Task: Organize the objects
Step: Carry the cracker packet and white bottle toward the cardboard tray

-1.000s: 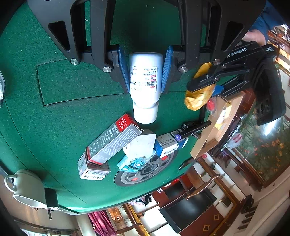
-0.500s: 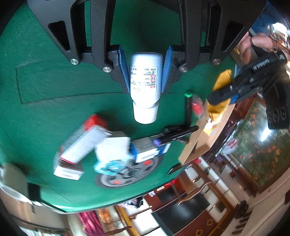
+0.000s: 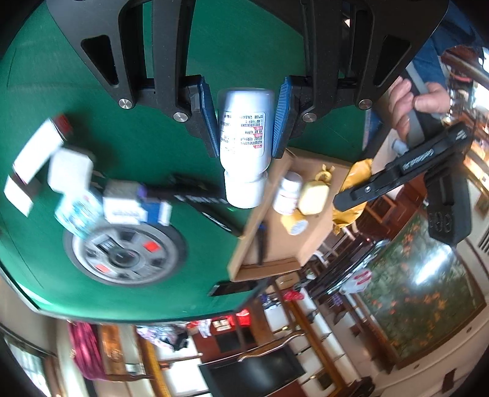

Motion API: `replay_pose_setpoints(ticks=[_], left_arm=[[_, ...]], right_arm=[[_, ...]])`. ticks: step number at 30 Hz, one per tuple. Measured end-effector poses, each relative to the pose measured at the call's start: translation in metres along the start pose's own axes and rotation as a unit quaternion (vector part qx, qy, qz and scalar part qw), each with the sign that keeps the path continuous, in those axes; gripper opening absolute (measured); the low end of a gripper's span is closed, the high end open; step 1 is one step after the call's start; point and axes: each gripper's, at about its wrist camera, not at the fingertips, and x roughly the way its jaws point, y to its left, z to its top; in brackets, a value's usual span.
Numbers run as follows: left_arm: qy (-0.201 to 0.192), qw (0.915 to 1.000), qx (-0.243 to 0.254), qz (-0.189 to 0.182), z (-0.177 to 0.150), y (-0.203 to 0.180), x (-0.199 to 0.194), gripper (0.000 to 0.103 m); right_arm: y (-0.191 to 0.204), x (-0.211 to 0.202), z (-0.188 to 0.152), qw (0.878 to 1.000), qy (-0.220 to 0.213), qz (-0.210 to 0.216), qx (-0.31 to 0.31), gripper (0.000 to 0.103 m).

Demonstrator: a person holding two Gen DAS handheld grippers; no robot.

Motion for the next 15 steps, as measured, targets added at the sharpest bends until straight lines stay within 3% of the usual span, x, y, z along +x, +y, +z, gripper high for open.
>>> replay_pose_setpoints(ticks=[9,13,15], left_arm=[[0.042,0.9977,-0.016,0.050,0.050,0.055,0.043,0.044],[0.064,0.9958,-0.038,0.054,0.062,0.072,0.078,0.044],[0.079,0.9940,-0.065,0.039,0.066,0.084,0.097,0.044]], right_arm=[[0.050,0.056,0.067,0.999,0.016,0.008,-0.031,0.034],[0.058,0.094,0.099,0.999,0.027,-0.012,-0.031,0.034],[0.059,0.114,0.114,0.999,0.030,-0.027,-0.031,0.034]])
